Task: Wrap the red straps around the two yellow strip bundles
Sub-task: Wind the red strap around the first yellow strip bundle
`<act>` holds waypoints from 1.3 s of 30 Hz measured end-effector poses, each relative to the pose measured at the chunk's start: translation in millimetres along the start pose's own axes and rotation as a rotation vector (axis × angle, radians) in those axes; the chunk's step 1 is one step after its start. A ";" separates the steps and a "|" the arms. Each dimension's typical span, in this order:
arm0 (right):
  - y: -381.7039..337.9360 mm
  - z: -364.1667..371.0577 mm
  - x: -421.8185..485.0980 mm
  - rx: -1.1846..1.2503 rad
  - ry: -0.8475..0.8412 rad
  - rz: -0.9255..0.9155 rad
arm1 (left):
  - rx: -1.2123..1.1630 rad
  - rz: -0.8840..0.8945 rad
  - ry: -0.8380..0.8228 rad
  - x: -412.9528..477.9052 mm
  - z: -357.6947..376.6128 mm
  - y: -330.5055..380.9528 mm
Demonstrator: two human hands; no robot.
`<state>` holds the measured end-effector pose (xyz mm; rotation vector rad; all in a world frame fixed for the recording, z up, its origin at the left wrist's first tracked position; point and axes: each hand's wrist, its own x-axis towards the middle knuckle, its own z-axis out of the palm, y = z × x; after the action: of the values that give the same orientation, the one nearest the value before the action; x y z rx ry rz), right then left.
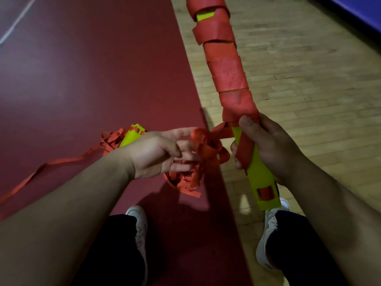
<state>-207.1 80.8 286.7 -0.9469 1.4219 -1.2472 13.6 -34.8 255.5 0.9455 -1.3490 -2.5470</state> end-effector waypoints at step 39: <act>2.3 4.2 -9.1 -0.112 -0.097 0.030 | 0.466 0.100 0.501 30.0 14.7 -29.4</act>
<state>-200.9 89.0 286.0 -1.0444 1.4358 -1.0945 -13.4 -17.7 224.5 1.4215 -1.7763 -1.7680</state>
